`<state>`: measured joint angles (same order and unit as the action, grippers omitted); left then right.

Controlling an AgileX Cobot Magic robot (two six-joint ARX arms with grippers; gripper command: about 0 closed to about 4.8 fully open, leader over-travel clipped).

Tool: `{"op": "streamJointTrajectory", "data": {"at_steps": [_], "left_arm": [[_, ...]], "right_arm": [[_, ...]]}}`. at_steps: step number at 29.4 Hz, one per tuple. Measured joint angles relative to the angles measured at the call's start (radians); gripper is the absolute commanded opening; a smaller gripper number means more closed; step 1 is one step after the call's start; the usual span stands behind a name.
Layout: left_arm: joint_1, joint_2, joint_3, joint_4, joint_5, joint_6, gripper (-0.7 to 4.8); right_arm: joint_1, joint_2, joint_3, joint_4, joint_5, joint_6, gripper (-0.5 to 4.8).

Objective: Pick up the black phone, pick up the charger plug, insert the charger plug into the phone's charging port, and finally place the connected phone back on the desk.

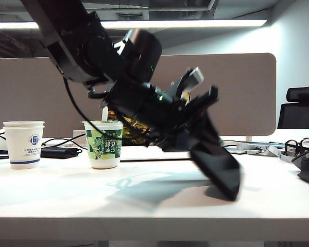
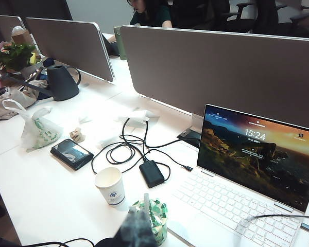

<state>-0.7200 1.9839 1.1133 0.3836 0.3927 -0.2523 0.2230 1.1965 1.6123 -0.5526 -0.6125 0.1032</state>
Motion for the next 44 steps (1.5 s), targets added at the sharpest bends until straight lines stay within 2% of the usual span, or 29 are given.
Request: {"op": "streamJointTrajectory", "data": {"at_steps": [11,12,13,15,20,23,24,29,34,36,40,44], "left_arm": [[-0.001,0.016,0.006,0.056,-0.038,0.036,1.73],[-0.001,0.011,0.006,0.053,-0.037,0.038,1.6],[-0.001,0.005,0.005,0.048,-0.037,0.038,0.92],[-0.001,-0.014,0.006,0.035,-0.038,0.045,-0.09],[-0.001,-0.114,0.005,-0.053,-0.04,0.14,-0.06],[-0.002,-0.191,0.006,-0.116,-0.106,0.164,-0.06],[-0.002,-0.231,0.006,-0.163,-0.134,0.17,-0.06],[-0.002,-0.352,0.006,-0.318,-0.143,0.174,-0.06],[-0.005,-0.489,0.005,-0.479,-0.108,0.288,-0.06],[-0.005,-0.534,0.005,-0.518,-0.11,0.299,-0.06],[-0.005,-0.625,0.005,-0.655,-0.185,0.305,-0.06],[-0.006,-0.675,0.005,-0.738,-0.212,0.306,-0.06]], "right_arm": [[0.0,0.0,0.0,-0.01,0.018,-0.024,-0.01],[0.0,0.0,0.0,-0.019,0.038,-0.027,-0.01],[0.0,0.0,0.0,-0.025,0.053,-0.028,-0.01],[0.0,0.0,0.0,-0.061,0.108,-0.033,-0.02],[0.0,0.0,0.0,-0.171,0.263,-0.06,-0.02],[0.0,-0.001,0.0,-0.235,0.339,-0.061,-0.02],[0.0,-0.002,0.0,-0.261,0.344,-0.06,-0.02],[0.0,-0.033,0.0,-0.335,0.349,-0.065,-0.02],[0.0,-0.059,0.0,-0.404,0.351,-0.079,-0.02],[0.0,-0.06,-0.001,-0.456,0.359,-0.084,-0.02],[0.0,-0.112,-0.043,-0.483,0.37,-0.124,-0.02],[0.0,-0.18,-0.132,-0.452,0.37,-0.125,-0.02]]}}
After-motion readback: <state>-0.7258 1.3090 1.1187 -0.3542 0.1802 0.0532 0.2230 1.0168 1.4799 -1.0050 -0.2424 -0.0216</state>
